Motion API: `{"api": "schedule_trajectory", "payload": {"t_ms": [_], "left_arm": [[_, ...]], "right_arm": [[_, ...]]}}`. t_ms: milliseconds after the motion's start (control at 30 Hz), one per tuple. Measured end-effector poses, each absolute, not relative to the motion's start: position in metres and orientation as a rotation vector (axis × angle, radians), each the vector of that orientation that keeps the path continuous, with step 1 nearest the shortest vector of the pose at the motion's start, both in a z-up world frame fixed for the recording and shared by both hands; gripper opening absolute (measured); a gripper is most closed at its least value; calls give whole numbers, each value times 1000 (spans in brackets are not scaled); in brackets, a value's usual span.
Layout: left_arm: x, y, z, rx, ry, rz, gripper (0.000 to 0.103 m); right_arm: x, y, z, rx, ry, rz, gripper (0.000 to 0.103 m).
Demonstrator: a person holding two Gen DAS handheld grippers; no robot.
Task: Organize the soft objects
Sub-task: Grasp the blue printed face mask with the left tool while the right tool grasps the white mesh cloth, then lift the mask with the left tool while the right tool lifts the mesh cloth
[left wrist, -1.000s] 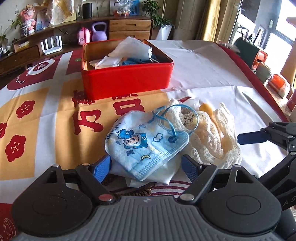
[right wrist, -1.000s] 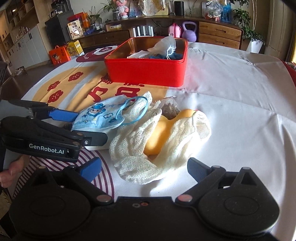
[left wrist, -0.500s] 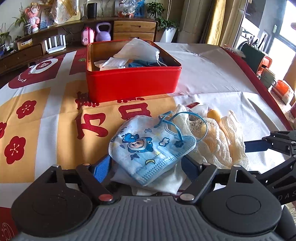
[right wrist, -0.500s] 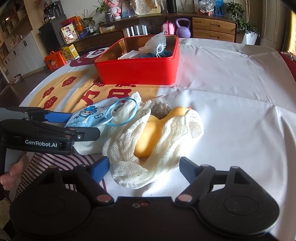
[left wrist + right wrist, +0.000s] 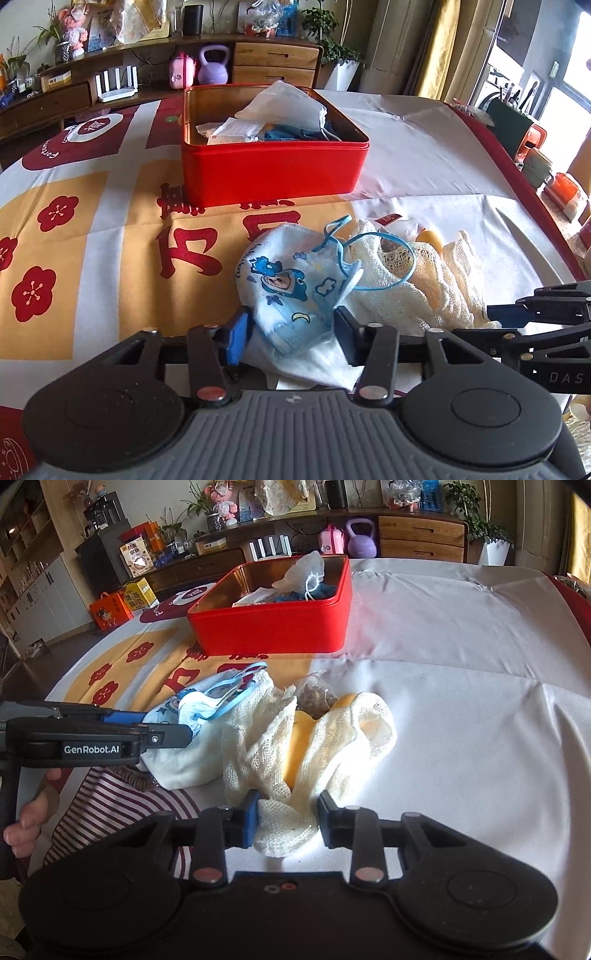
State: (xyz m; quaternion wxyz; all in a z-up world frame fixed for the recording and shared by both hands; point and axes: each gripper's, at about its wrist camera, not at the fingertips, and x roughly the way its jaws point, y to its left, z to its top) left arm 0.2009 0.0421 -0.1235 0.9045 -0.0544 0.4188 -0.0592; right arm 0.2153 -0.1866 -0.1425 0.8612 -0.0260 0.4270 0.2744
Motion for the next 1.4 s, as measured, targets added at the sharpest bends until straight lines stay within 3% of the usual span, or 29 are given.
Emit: {"api": "schedule_trajectory", "payload": {"t_ms": [100, 333, 433, 933, 1400], "left_arm": [[200, 44, -121, -126, 858, -121, 40], [198, 47, -116, -133, 836, -95, 15], [197, 49, -112, -127, 820, -87, 11], [192, 62, -79, -150, 744, -91, 8], [188, 78, -50, -221, 678, -121, 8]], "right_arm": [[213, -188, -139, -51, 883, 577, 24], [212, -194, -131, -37, 858, 576, 19], [211, -196, -127, -35, 839, 574, 16], [221, -208, -75, -6, 711, 591, 13], [225, -186, -77, 29, 724, 658, 13]]}}
